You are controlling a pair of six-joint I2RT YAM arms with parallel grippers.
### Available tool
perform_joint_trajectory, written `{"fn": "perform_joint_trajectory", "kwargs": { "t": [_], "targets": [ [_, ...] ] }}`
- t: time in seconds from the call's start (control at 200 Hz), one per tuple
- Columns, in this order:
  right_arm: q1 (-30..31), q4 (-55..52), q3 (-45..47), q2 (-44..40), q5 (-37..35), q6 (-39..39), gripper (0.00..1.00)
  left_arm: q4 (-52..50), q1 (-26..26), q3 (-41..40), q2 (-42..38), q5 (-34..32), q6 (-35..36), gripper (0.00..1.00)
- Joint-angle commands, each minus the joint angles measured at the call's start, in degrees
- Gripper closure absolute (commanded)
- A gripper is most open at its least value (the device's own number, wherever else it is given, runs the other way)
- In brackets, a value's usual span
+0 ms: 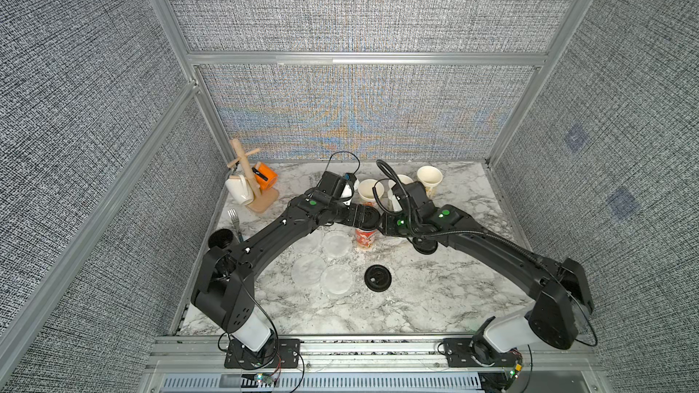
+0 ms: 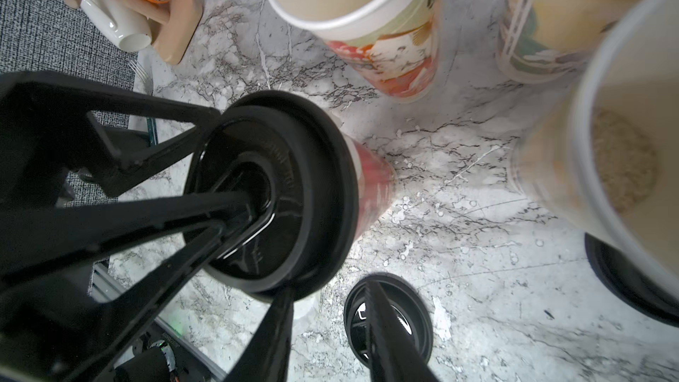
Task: Put the leak-proof paper on the milk tea cups
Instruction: Secure the cup lid on the cup.
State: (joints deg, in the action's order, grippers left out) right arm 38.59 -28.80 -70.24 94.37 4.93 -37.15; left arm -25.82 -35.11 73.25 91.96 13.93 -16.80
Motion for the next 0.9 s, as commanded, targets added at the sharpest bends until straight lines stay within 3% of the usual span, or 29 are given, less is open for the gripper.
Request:
{"fn": "perform_joint_trajectory", "kwargs": {
  "t": [0.0,0.33,0.896],
  "targets": [
    [-0.26,0.11,-0.16,0.37,-2.03,-0.29,0.66,-6.83,-0.04,-0.86,0.34,-2.42,1.07,0.24],
    [-0.24,0.13,-0.46,2.45,-1.52,-0.10,0.67,-6.78,-0.04,-1.36,0.20,-2.42,0.99,0.24],
    [0.70,-0.10,7.66,4.70,-3.39,-1.47,0.70,-6.08,-0.04,-2.68,-0.07,-2.25,0.92,0.24]
  ]
}}
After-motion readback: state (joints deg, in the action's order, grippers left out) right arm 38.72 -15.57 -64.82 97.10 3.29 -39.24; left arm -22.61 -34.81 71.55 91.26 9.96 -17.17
